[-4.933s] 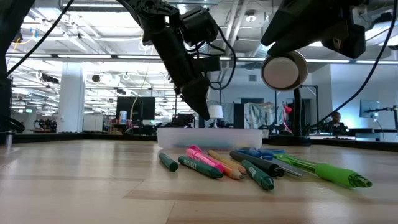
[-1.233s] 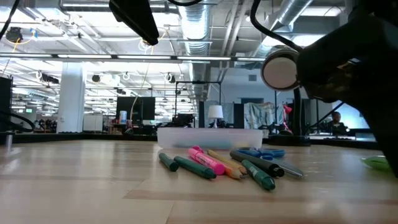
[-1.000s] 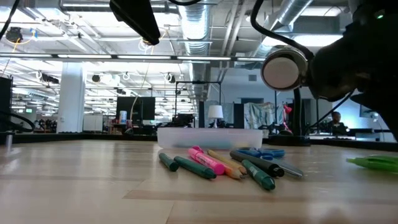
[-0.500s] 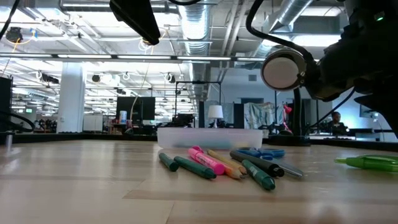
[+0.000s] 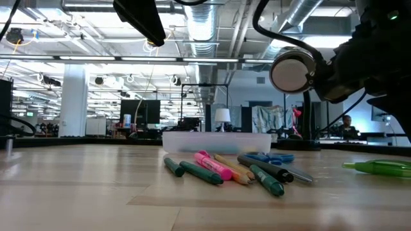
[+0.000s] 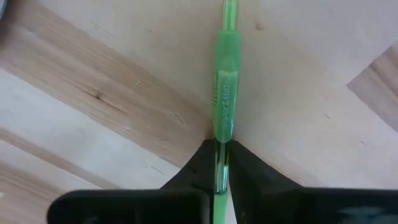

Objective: Pick & place school supplies into a supply box
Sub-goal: Put the green pen into the pink supply box

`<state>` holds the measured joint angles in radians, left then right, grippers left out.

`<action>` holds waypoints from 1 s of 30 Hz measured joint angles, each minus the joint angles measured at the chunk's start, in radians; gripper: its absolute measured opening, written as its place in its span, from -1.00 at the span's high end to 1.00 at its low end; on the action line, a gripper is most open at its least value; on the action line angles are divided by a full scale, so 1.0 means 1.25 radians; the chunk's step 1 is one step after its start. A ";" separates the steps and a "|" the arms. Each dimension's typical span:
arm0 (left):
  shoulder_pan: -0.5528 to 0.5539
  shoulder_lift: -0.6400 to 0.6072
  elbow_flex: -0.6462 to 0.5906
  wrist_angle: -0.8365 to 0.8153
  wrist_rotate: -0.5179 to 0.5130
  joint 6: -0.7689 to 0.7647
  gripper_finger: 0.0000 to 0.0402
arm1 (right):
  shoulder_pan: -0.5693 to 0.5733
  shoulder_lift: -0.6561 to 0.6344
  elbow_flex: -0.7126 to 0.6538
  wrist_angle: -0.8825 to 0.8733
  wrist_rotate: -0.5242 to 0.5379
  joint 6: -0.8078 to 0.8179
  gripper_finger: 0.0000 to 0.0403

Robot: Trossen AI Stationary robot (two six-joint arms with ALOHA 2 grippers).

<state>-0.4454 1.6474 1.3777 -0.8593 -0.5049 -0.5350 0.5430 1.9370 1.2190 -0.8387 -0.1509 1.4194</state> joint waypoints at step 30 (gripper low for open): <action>-0.164 -0.041 -0.089 -0.101 -0.120 -0.257 0.23 | -0.037 0.000 0.176 -0.140 0.129 -0.335 0.94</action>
<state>-0.6507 1.5959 1.2662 -0.9857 -0.6548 -0.8565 0.4967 1.9366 1.4394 -1.0142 0.0105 1.0007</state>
